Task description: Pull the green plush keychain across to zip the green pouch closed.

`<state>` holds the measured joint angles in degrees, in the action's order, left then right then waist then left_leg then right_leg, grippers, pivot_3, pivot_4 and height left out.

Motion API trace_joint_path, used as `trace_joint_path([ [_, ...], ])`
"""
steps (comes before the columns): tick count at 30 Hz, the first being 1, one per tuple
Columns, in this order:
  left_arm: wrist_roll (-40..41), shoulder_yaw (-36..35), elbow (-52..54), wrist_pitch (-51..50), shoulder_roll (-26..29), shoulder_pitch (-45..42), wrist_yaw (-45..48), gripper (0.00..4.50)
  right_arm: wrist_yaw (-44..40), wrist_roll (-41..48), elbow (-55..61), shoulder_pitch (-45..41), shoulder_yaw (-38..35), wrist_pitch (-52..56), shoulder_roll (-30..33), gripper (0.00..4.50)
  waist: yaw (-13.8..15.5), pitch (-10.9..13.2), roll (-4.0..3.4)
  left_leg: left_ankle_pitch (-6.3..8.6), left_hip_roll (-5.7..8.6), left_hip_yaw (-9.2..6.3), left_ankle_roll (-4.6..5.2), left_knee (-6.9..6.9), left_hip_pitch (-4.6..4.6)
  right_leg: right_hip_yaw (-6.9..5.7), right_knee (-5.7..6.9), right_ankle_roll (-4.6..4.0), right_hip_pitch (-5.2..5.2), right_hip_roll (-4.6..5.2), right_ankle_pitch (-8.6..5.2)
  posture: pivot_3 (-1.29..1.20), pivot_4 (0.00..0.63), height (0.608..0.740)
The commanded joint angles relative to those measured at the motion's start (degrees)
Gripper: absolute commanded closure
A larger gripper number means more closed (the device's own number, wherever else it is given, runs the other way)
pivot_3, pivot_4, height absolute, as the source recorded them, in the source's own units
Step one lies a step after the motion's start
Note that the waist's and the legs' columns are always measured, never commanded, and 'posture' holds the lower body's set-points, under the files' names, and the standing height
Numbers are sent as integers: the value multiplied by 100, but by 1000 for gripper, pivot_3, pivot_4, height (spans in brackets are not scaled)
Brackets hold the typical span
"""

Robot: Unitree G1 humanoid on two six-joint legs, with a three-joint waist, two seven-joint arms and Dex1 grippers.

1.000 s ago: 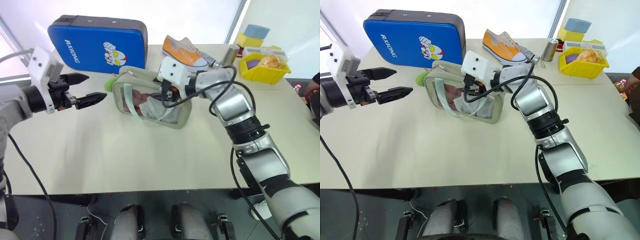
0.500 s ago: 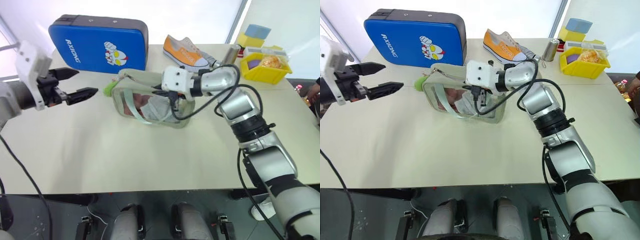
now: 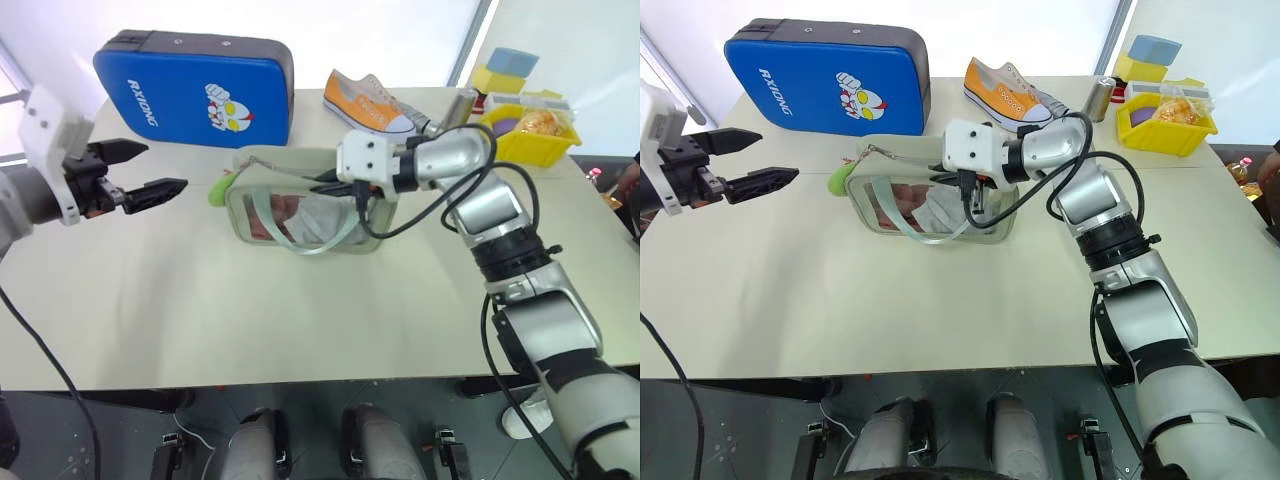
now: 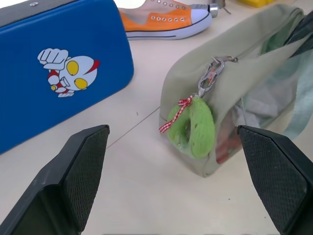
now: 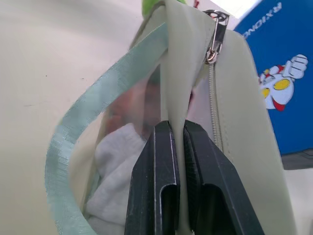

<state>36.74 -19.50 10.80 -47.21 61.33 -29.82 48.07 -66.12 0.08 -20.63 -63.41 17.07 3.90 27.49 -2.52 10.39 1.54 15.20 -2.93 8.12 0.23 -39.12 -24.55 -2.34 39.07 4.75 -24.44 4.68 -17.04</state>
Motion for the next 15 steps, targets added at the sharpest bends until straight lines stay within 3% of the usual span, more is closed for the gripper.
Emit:
trace_joint_path([
  [1, 3, -135, 63, 100, 40, -152, -20, 0, -64, 293, 314, -303, -351, 173, 35, 4474, 1, 0, 0, 0, 0, 0, 0, 0, 0, 0, 0, 0, -1, 0, 0, 0, 150, 740],
  [11, 22, -110, 105, 105, -18, -120, -26, 0, -166, 229, 1638, 707, -32, 869, 86, 4474, 9, -2, 3, 0, 1, 0, 0, -2, 1, 0, 1, 0, 2, 1, 0, 0, 150, 740],
  [12, 29, -115, 121, 100, -20, -103, -23, 0, -212, 267, 1711, 712, -57, 947, 121, 3741, 0, -2, 3, 0, 0, 0, 0, -2, 3, 0, 2, 0, 4, 0, 0, 0, 150, 740],
  [13, 38, -121, 134, 91, -22, -88, -20, 0, -208, 290, 1764, 696, -101, 1019, 141, 3474, -2, -2, 3, 0, 0, 0, 0, -2, 5, 0, 2, 0, 3, 0, 0, 0, 150, 740],
  [15, 55, -141, 155, 76, -15, -56, -2, 0, -248, 336, 1857, 619, -222, 1164, 265, 2509, 4, -2, 2, 0, -2, 0, 0, -1, 5, 0, 2, 0, 3, -2, 0, 0, 150, 740],
])
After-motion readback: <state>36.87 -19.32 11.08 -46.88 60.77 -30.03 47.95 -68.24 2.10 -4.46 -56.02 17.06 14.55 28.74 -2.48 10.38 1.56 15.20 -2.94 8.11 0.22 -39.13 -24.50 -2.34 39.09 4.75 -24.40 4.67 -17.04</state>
